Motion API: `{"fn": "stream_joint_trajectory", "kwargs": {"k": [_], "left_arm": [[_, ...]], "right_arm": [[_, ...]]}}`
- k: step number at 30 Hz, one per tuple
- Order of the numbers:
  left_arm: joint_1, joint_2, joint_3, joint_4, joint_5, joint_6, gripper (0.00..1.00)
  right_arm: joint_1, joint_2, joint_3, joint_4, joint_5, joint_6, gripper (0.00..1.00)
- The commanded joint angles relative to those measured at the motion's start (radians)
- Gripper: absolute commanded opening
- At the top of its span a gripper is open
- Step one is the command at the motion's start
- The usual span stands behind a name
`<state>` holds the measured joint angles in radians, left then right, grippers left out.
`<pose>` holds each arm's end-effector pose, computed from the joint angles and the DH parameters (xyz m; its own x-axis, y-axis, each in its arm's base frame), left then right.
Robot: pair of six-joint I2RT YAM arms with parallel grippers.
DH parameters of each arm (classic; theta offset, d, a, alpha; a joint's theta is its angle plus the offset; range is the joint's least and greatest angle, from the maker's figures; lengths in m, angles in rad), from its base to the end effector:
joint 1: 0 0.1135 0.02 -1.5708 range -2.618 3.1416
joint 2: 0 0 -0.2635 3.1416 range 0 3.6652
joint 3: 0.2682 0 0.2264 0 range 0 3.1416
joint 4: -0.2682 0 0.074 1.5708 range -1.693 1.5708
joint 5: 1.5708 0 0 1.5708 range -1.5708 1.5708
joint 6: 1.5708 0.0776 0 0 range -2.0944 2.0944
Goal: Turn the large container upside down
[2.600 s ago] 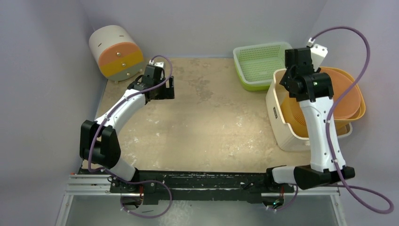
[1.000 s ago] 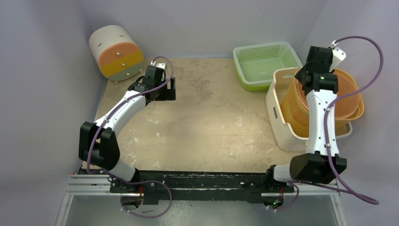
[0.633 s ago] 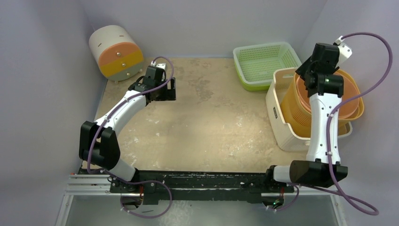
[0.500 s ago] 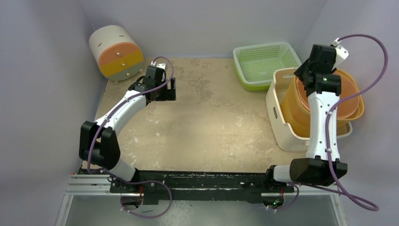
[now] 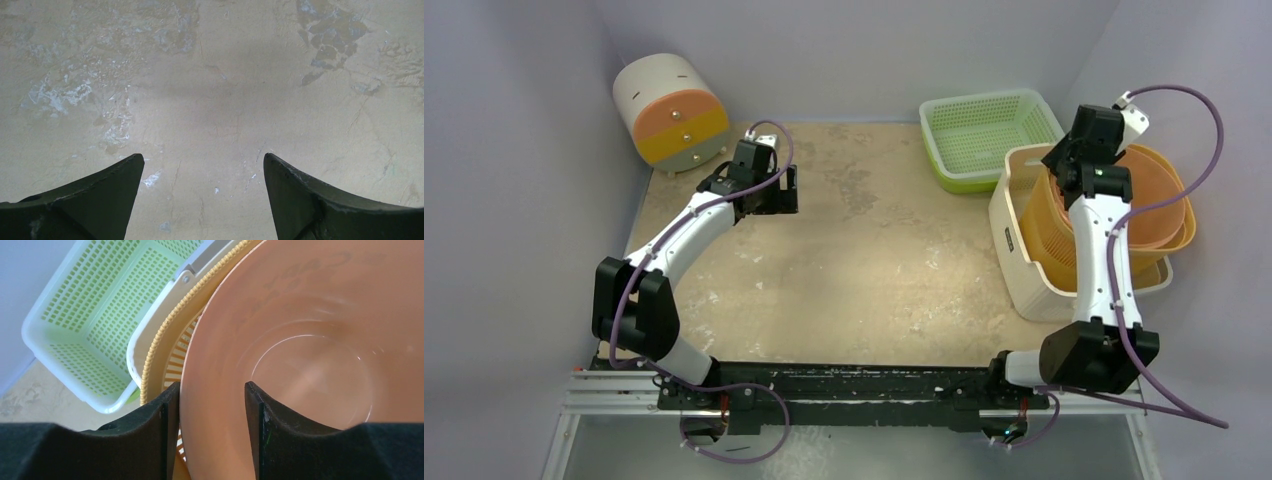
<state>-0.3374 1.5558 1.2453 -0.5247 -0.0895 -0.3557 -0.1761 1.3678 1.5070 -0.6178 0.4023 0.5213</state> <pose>0.3267 -0.1073 0.2552 -0.7509 -0.1041 -0.6521 0.0124 0.9851 -0.1716 0.2938 -0.0831 0.3943 -0.1425 0.4908 -0.8595 0.6623 0.6926 0.2857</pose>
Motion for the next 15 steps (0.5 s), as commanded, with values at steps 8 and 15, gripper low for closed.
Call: {"fn": "stream_joint_trajectory", "kwargs": {"k": [8, 15], "left_arm": [[-0.008, -0.010, 0.005, 0.023, -0.003, 0.015, 0.86], [-0.010, -0.004, 0.011, 0.021, -0.001, 0.014, 0.86]], "right_arm": [[-0.010, 0.022, -0.042, 0.023, 0.023, -0.028, 0.05], [-0.010, 0.021, 0.172, -0.084, 0.139, -0.098, 0.00]]}}
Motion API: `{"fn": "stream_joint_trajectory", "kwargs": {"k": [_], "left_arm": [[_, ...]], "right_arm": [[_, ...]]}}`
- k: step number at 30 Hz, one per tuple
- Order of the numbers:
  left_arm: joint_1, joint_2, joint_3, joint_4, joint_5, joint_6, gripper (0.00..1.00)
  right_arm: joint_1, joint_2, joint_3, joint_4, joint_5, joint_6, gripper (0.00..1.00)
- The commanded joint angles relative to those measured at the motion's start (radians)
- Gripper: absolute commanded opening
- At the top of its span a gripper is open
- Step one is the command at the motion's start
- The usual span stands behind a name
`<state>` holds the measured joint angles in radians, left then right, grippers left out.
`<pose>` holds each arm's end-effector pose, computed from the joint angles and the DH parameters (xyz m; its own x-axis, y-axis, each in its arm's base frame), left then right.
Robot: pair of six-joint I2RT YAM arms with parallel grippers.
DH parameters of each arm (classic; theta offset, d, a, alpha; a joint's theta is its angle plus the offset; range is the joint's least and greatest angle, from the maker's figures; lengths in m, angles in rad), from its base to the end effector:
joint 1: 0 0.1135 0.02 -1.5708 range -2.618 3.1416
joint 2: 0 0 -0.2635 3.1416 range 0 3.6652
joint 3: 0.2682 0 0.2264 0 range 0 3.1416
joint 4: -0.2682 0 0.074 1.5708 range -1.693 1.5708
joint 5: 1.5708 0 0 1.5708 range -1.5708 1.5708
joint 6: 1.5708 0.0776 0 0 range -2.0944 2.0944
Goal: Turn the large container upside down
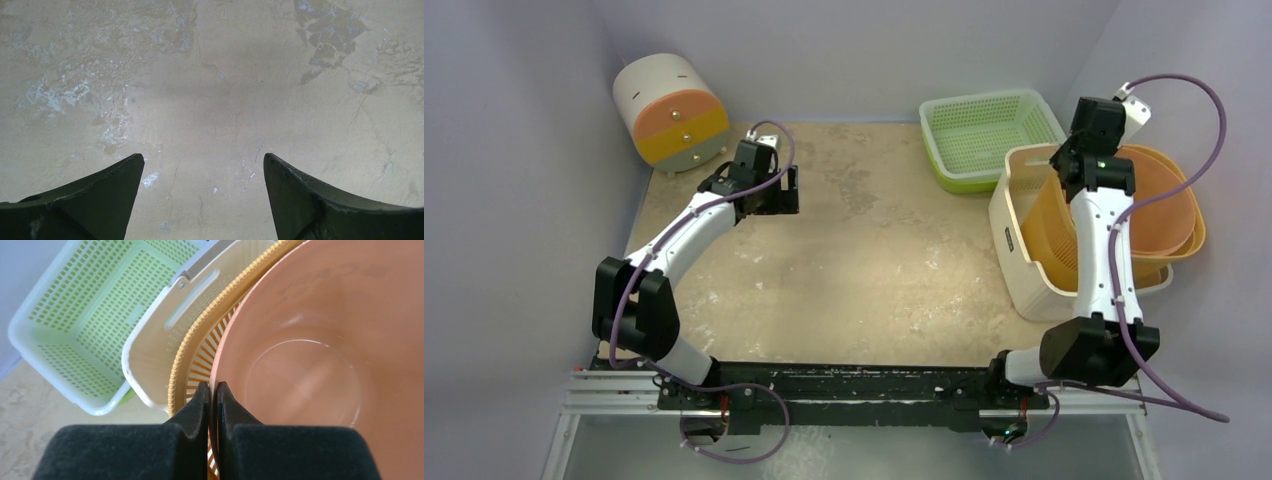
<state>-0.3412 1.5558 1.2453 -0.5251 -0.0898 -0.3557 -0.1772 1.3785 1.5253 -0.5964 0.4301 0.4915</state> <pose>0.3262 -0.1085 0.2552 -0.7515 -0.1012 -0.6519 0.0159 0.9851 -0.1712 0.2965 -0.0860 0.4006 -0.1271 0.4586 -0.8795 0.6690 0.6943 0.2653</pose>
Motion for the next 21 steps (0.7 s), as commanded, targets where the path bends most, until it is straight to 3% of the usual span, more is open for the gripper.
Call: {"fn": "stream_joint_trajectory", "kwargs": {"k": [1, 4, 9, 15, 21], "left_arm": [[-0.006, -0.003, 0.012, 0.021, -0.001, 0.014, 0.86], [-0.006, -0.002, 0.013, 0.015, -0.009, 0.011, 0.86], [-0.007, 0.016, 0.050, -0.011, -0.010, 0.000, 0.86], [-0.006, 0.017, 0.138, -0.037, 0.003, -0.038, 0.86], [-0.006, 0.016, 0.227, -0.062, 0.026, -0.058, 0.86]], "right_arm": [[-0.008, 0.016, 0.215, -0.123, 0.153, -0.078, 0.00], [-0.008, 0.034, 0.430, -0.226, 0.207, -0.113, 0.00], [-0.008, 0.027, 0.645, -0.305, 0.228, -0.171, 0.00], [-0.008, -0.061, 0.711, -0.118, 0.051, -0.248, 0.00], [-0.008, -0.033, 0.936, -0.048, -0.054, -0.324, 0.00]]}}
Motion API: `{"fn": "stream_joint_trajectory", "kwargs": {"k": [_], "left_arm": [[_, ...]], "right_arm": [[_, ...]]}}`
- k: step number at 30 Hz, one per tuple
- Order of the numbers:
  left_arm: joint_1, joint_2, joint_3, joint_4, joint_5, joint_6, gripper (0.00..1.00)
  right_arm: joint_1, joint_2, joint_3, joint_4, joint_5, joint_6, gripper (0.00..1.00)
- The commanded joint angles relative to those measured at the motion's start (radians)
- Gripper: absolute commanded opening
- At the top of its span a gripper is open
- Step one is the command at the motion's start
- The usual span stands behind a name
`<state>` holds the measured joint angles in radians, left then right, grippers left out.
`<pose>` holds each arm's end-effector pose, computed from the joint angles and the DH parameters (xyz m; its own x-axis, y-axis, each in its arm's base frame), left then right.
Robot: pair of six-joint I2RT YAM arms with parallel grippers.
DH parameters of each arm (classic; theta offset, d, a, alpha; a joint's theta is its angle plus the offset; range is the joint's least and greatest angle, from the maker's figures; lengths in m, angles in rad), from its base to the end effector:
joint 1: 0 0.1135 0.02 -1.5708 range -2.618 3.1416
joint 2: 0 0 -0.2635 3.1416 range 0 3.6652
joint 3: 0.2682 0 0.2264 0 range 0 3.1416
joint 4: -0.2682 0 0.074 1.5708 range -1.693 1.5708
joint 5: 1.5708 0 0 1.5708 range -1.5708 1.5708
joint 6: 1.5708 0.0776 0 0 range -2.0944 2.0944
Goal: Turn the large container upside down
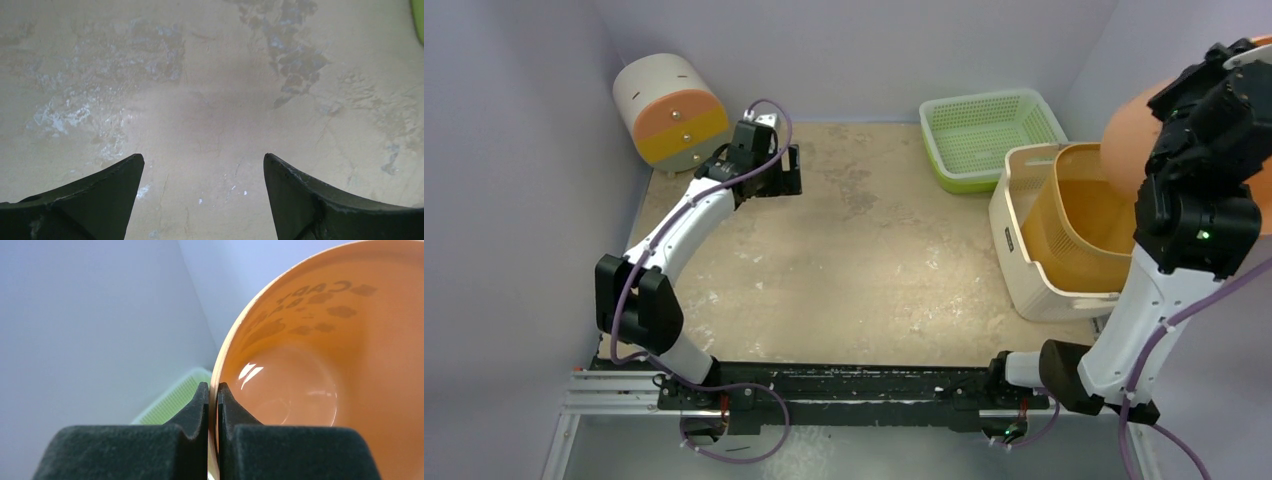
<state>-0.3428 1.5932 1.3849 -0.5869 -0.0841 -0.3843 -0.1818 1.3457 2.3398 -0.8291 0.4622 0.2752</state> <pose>0.3392 -0.1141 0.2824 -0.7282 -0.1368 -0.6716 0.0071 0.9783 -0.2069 0.1624 -0.0650 0.6096 0.3170 0.1890 -0.9294 0.5282 0.7787 0.3385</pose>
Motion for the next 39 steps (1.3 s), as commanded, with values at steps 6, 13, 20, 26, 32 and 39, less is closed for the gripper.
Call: {"fn": "stream_joint_trajectory", "kwargs": {"k": [6, 13, 20, 26, 32, 39], "left_arm": [[-0.005, -0.057, 0.139, -0.022, -0.015, -0.027, 0.86], [-0.005, -0.109, 0.306, -0.118, -0.156, 0.004, 0.87], [-0.004, -0.208, 0.281, -0.104, -0.282, -0.004, 0.87], [-0.004, -0.251, 0.285, -0.112, -0.325, -0.020, 0.88], [-0.004, -0.306, 0.307, -0.120, -0.395, -0.030, 0.88], [-0.004, -0.355, 0.397, -0.154, -0.475, -0.039, 0.88]], "right_arm": [[-0.004, -0.062, 0.038, 0.322, -0.284, -0.097, 0.00], [-0.002, 0.044, 0.000, 0.407, -0.736, 0.033, 0.00], [0.219, 0.187, -0.004, 0.506, -0.792, 0.016, 0.00], [0.447, 0.317, -0.067, 0.605, -0.782, 0.074, 0.00], [0.568, 0.413, -0.244, 0.848, -0.894, 0.223, 0.00], [0.684, 0.549, -0.335, 1.189, -0.992, 0.454, 0.00]]}}
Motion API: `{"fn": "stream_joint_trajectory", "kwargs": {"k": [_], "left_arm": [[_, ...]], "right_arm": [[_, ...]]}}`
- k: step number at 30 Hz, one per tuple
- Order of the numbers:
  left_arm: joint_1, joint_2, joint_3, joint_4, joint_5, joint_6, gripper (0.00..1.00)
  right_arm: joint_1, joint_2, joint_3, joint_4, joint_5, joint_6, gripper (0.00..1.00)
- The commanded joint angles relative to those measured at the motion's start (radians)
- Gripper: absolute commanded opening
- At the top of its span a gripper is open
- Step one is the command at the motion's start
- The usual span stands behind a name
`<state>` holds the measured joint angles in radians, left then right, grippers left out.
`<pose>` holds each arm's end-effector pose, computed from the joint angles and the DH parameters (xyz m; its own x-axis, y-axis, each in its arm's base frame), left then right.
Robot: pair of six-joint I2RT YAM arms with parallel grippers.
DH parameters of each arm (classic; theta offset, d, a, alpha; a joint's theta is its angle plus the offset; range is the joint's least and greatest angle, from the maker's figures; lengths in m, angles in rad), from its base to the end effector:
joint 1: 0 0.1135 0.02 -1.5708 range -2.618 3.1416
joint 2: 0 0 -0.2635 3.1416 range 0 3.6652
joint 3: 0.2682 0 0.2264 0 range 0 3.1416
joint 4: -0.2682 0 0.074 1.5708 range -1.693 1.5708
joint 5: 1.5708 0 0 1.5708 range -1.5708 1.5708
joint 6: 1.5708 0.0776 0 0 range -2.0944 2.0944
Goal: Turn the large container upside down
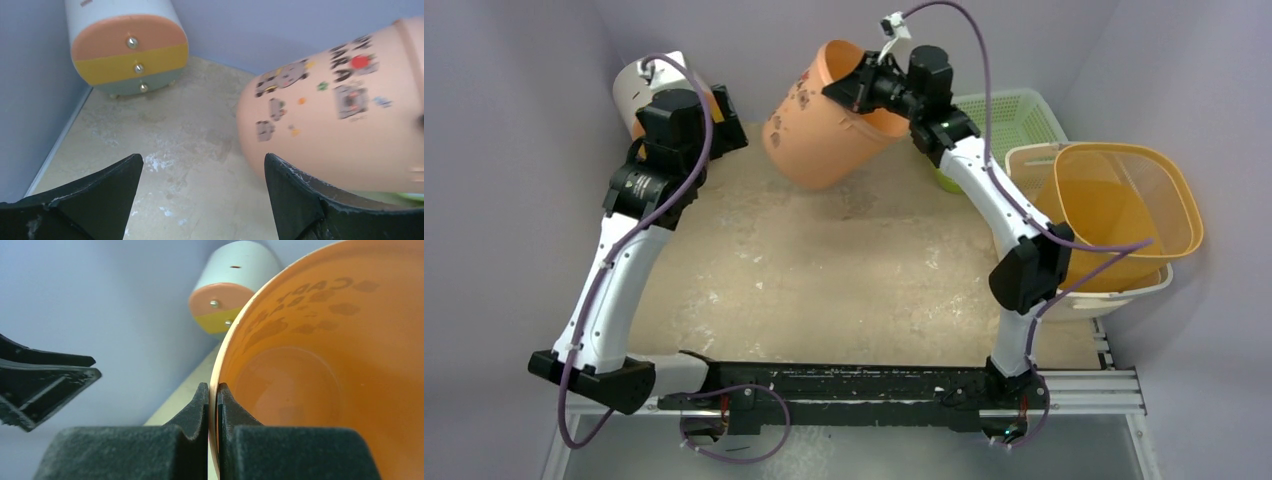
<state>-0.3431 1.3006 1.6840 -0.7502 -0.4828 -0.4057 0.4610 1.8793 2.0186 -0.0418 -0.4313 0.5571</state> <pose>0.2597 -0.0545 0.4536 -0.2668 -0.2759 -0.9234 -0.2345 0.9479 -0.2154 0.3901 0.2300 0.4684 -0.3367 0.3691 -0.8663 -0.7054 0.5106 0.4917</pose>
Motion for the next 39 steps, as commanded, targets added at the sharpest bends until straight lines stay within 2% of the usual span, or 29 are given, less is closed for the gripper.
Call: {"fn": "stream_joint_trajectory", "kwargs": {"k": [1, 9, 14, 17, 22, 25, 33, 39], "left_arm": [[-0.004, -0.066, 0.110, 0.008, -0.078, -0.022, 0.88], [-0.004, -0.072, 0.215, -0.009, -0.125, -0.010, 0.88], [-0.005, -0.060, 0.243, -0.019, -0.134, 0.001, 0.88], [-0.004, -0.059, 0.256, -0.024, -0.131, 0.001, 0.87], [-0.004, -0.059, 0.267, -0.030, -0.128, 0.004, 0.87], [-0.004, -0.058, 0.265, -0.032, -0.125, 0.006, 0.87], [-0.004, -0.057, 0.241, -0.024, -0.112, 0.007, 0.87], [-0.004, -0.059, 0.221, -0.019, -0.111, 0.006, 0.87]], "right_arm": [[0.053, 0.033, -0.030, 0.464, -0.116, 0.229, 0.00], [0.156, 0.222, -0.053, 0.825, -0.138, 0.590, 0.00], [0.232, 0.356, -0.053, 1.100, -0.119, 0.870, 0.00], [0.276, 0.431, -0.020, 1.184, -0.090, 0.970, 0.00], [0.310, 0.552, -0.053, 1.457, 0.006, 1.252, 0.00], [0.308, 0.573, -0.152, 1.570, 0.030, 1.367, 0.00], [0.240, 0.583, -0.580, 1.843, 0.120, 1.565, 0.00], [0.137, 0.582, -0.805, 1.952, 0.093, 1.547, 0.00]]}}
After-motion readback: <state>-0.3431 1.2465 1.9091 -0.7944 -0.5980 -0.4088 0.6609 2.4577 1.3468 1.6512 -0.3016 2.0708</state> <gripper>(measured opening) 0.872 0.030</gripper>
